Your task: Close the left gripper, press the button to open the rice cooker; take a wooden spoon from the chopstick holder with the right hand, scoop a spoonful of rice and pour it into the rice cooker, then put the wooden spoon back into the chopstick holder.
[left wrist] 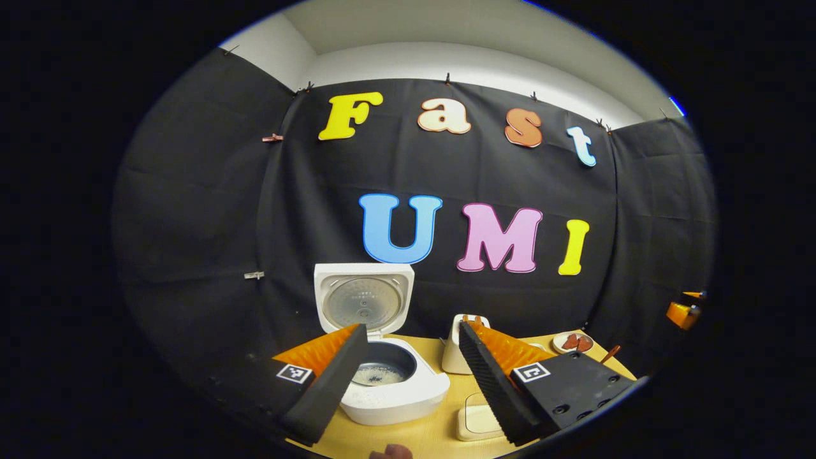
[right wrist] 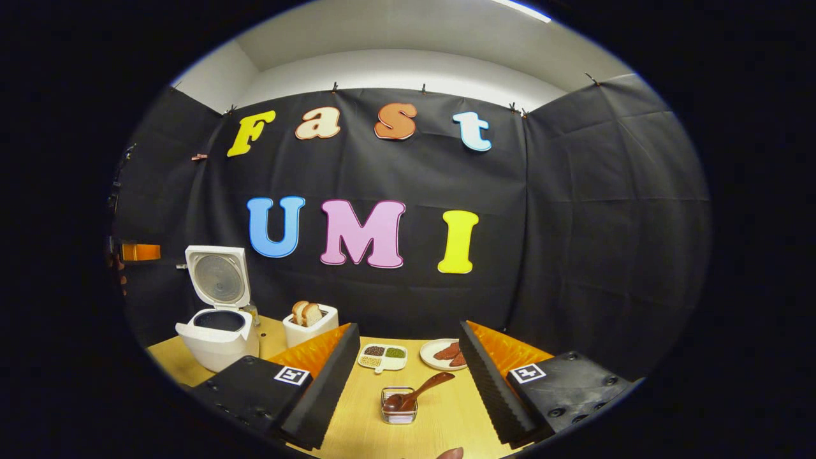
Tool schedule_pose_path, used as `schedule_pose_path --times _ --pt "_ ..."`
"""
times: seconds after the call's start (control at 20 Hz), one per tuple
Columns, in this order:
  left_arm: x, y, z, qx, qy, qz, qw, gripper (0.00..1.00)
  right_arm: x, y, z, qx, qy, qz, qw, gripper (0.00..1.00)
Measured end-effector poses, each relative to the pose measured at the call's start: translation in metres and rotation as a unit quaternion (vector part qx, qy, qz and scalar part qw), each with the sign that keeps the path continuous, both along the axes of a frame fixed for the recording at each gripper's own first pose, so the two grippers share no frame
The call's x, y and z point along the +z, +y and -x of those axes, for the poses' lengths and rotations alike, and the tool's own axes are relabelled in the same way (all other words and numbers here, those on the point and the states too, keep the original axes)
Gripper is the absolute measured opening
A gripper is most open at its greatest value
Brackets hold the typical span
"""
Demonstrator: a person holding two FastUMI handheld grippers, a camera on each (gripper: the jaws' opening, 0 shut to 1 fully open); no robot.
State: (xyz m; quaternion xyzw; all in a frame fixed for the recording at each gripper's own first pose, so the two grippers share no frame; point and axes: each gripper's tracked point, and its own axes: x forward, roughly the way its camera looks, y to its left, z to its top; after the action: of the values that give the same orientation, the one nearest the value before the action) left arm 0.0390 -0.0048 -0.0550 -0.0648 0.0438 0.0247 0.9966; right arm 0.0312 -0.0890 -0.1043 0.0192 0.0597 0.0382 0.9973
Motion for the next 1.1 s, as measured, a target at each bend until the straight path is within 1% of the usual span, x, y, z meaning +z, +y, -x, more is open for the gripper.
schedule_pose_path --times 0.15,0.3,0.45,0.6,0.75,0.8,0.85,0.9,1.0,1.05,1.1 --pt "-0.004 0.000 0.016 0.024 0.008 -0.018 1.000 0.98 -0.044 -0.013 -0.012 0.009 0.033 0.002 0.999 0.98" --pt "-0.001 -0.004 0.034 0.044 0.007 -0.011 0.999 0.98 -0.090 -0.016 -0.019 0.035 0.070 -0.005 0.997 0.98" --pt "-0.005 -0.005 0.053 0.064 0.012 -0.009 0.998 0.98 -0.143 -0.011 -0.024 0.072 0.125 -0.024 0.989 0.98" --pt "-0.014 -0.006 0.068 0.079 0.026 -0.022 0.996 0.98 -0.191 -0.010 -0.040 0.083 0.170 -0.044 0.981 0.98" --pt "-0.020 -0.012 0.084 0.094 0.035 -0.007 0.995 0.98 -0.232 -0.003 -0.060 0.097 0.205 -0.067 0.972 0.96" --pt "-0.023 -0.014 0.088 0.098 0.036 0.001 0.995 1.00 -0.243 -0.001 -0.068 0.101 0.216 -0.073 0.968 0.94" --pt "-0.025 -0.016 0.092 0.098 0.036 0.006 0.995 0.98 -0.252 0.004 -0.077 0.105 0.222 -0.081 0.966 0.89" --pt "-0.030 -0.018 0.096 0.098 0.041 0.010 0.994 0.98 -0.256 0.008 -0.086 0.106 0.221 -0.088 0.966 0.87" --pt "-0.035 -0.017 0.099 0.106 0.043 0.012 0.993 0.98 -0.267 0.011 -0.104 0.101 0.214 -0.081 0.968 0.77" --pt "-0.037 -0.016 0.099 0.108 0.043 0.011 0.993 0.98 -0.276 0.014 -0.113 0.096 0.212 -0.072 0.970 0.61" --pt "-0.039 -0.017 0.101 0.110 0.044 0.008 0.993 0.98 -0.281 0.018 -0.119 0.097 0.213 -0.072 0.970 0.63"
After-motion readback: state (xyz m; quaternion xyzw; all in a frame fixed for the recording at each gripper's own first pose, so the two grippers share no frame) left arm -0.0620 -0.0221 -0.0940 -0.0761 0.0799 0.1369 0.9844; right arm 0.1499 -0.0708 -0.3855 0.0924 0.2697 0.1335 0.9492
